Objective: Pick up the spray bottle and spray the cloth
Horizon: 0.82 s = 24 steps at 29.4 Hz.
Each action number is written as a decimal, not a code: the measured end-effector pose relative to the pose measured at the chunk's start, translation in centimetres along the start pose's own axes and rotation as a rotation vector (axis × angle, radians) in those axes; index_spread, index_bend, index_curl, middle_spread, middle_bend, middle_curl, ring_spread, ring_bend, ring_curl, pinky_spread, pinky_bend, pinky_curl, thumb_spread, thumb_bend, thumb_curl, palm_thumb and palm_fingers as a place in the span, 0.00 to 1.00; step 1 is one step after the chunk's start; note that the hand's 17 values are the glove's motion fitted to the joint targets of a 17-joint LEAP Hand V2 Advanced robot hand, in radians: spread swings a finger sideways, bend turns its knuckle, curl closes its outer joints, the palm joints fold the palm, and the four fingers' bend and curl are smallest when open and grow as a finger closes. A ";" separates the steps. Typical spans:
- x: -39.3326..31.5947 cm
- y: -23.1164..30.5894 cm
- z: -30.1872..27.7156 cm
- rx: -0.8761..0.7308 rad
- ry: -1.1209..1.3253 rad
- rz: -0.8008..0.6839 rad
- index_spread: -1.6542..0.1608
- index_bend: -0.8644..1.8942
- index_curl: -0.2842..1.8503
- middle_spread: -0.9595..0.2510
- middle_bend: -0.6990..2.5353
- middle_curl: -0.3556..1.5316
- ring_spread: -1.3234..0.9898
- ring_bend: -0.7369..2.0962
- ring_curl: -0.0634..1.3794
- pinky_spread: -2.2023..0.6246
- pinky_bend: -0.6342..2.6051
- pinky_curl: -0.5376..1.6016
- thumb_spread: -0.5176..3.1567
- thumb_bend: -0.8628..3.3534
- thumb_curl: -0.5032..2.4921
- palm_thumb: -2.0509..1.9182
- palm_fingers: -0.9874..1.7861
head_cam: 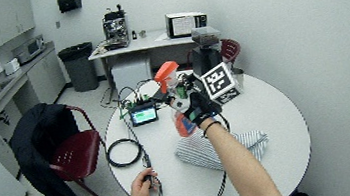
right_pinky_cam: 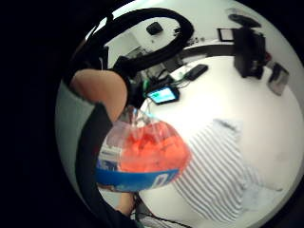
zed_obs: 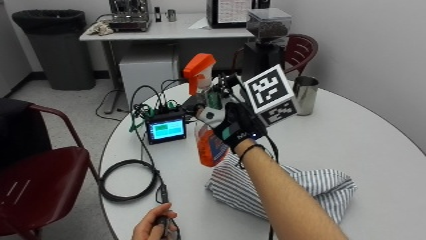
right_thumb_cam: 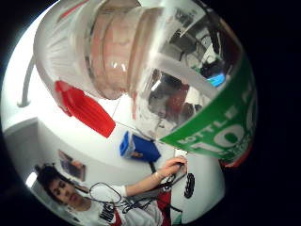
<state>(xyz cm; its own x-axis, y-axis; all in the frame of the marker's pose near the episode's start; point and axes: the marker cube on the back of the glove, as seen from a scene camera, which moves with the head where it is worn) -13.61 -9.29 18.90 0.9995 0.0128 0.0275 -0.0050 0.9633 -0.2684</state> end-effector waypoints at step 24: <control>8.4 4.3 6.2 -0.204 -0.099 0.158 0.77 0.34 0.29 0.72 0.33 0.46 0.55 0.37 0.35 0.87 0.25 0.40 0.38 0.19 0.35 0.74 0.56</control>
<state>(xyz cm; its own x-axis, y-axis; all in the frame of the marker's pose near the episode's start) -5.43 -3.35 23.90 0.9790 0.1942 0.0615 -0.1441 0.8736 -0.4649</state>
